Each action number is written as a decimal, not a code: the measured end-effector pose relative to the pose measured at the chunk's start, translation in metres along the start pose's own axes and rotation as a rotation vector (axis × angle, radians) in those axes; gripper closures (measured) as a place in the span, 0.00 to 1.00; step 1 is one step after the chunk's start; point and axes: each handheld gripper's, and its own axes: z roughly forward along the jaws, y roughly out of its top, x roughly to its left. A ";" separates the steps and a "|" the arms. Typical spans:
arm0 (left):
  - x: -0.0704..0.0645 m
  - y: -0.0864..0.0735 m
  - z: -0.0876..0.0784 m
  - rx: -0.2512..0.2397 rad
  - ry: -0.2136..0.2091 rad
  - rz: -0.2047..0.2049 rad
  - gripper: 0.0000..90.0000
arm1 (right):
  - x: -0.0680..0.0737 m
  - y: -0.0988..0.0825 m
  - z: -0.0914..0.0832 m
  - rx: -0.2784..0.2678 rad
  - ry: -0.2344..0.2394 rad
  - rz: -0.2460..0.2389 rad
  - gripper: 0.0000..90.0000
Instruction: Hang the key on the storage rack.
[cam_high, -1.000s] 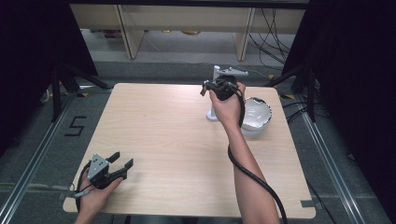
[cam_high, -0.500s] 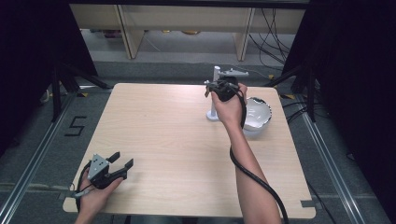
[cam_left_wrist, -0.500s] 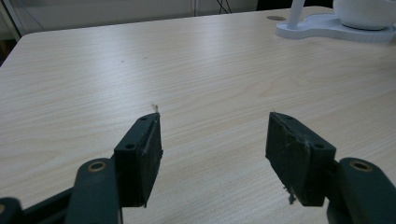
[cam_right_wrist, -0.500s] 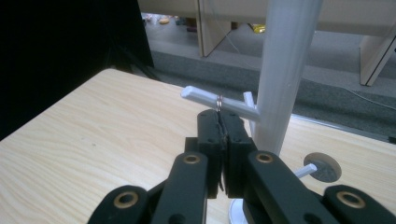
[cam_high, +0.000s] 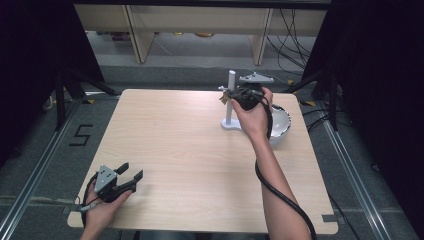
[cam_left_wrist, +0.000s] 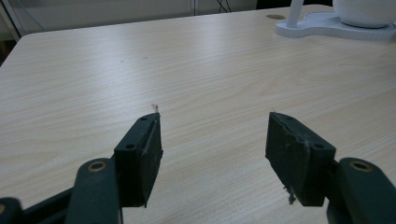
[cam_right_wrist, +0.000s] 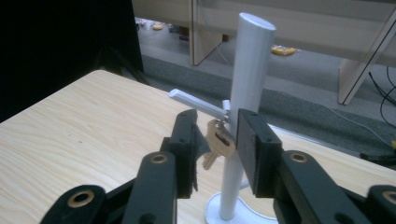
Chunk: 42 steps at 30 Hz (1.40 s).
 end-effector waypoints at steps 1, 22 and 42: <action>0.000 0.000 0.001 -0.010 -0.005 -0.002 0.40 | -0.002 -0.001 -0.004 -0.002 -0.003 -0.012 0.73; -0.001 0.000 0.000 -0.001 0.006 -0.009 0.40 | -0.024 -0.023 -0.034 0.000 -0.050 -0.020 0.65; -0.002 -0.001 0.001 -0.008 0.002 -0.008 0.40 | -0.046 -0.050 -0.063 -0.021 -0.096 -0.016 0.61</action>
